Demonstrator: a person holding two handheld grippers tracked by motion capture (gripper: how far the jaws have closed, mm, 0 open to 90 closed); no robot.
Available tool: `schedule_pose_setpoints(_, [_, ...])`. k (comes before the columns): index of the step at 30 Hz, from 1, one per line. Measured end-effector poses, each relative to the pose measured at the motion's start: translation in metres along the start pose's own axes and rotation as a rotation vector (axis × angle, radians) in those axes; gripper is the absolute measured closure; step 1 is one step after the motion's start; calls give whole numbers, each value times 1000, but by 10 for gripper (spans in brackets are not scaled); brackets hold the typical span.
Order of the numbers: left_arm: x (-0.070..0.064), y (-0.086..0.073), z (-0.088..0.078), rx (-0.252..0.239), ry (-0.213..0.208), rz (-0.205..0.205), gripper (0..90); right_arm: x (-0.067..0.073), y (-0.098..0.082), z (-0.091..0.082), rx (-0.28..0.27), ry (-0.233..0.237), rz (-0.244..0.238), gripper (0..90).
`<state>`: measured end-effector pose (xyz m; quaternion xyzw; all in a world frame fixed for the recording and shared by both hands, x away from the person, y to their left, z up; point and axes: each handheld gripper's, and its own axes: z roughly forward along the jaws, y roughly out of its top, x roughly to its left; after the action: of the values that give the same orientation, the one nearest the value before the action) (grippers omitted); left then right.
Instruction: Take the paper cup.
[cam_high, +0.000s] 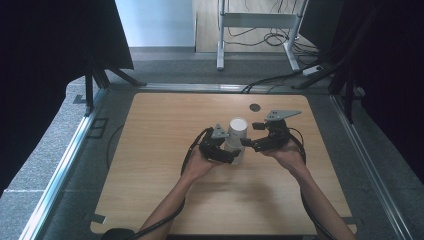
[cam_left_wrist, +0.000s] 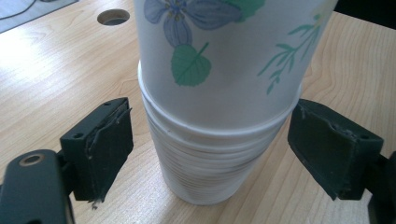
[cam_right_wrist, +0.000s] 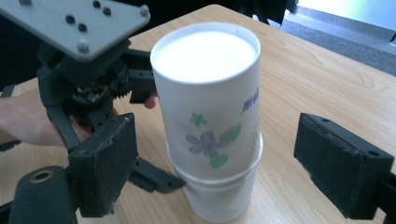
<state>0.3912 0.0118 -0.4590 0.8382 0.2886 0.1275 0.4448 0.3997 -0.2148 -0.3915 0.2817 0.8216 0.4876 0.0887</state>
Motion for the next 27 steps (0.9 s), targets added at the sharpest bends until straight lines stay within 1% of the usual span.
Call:
schedule_pose_setpoints(5, [0, 0, 1, -5, -1, -3, 159, 0, 7, 3, -12, -7, -7, 150])
schedule_pose_setpoints(9, [-1, 1, 2, -17, -2, -7, 181, 0, 12, 5, -30, -11, -2, 162])
schedule_pose_setpoints(16, [-3, 2, 3, -12, 3, 6, 199, -1, 21, 9, -53, -6, 1, 185])
schedule_pose_setpoints(22, [-3, 2, 3, -10, 6, 11, 202, 1, 27, 14, -56, -3, 1, 214])
schedule_pose_setpoints(24, [-3, 2, 3, -8, 6, 13, 203, 2, 29, 17, -53, -11, -8, 244])
schedule_pose_setpoints(27, [-3, 2, 3, -7, 7, 14, 204, 2, 30, 18, -52, -7, -10, 265])
